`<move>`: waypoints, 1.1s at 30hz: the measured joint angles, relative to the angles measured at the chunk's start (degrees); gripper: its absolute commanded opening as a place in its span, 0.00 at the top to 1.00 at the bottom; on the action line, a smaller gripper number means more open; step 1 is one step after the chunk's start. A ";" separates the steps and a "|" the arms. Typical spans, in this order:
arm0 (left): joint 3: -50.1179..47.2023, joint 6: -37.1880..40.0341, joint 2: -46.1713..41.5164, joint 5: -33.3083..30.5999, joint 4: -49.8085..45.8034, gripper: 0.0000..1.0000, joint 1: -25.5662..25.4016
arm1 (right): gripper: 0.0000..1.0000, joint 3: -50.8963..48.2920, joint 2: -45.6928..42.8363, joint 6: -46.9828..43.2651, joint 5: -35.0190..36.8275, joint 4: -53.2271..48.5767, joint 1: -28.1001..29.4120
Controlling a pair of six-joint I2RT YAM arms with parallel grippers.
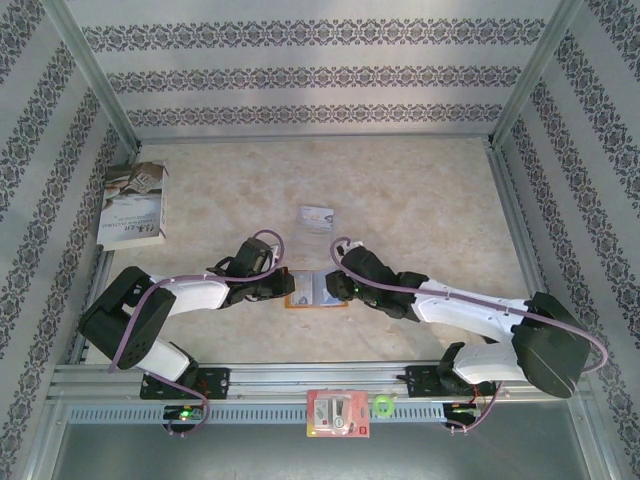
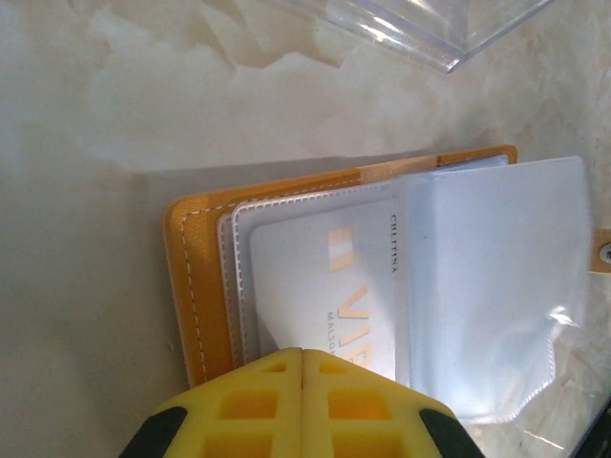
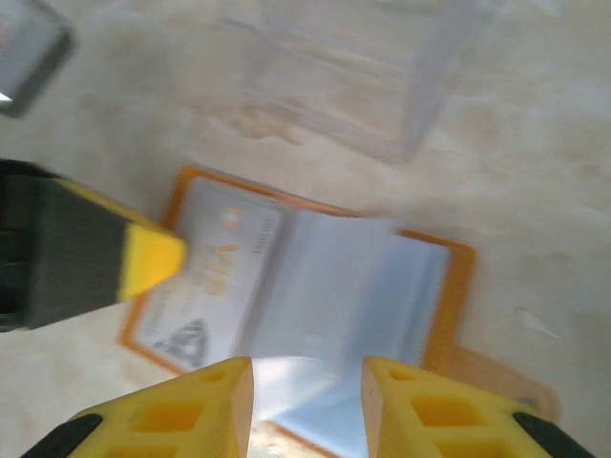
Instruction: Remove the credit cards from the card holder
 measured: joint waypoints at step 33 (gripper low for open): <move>1.31 1.55 -2.60 1.62 -3.45 0.85 0.00 | 0.78 7.26 7.19 2.71 -12.57 -10.88 -4.50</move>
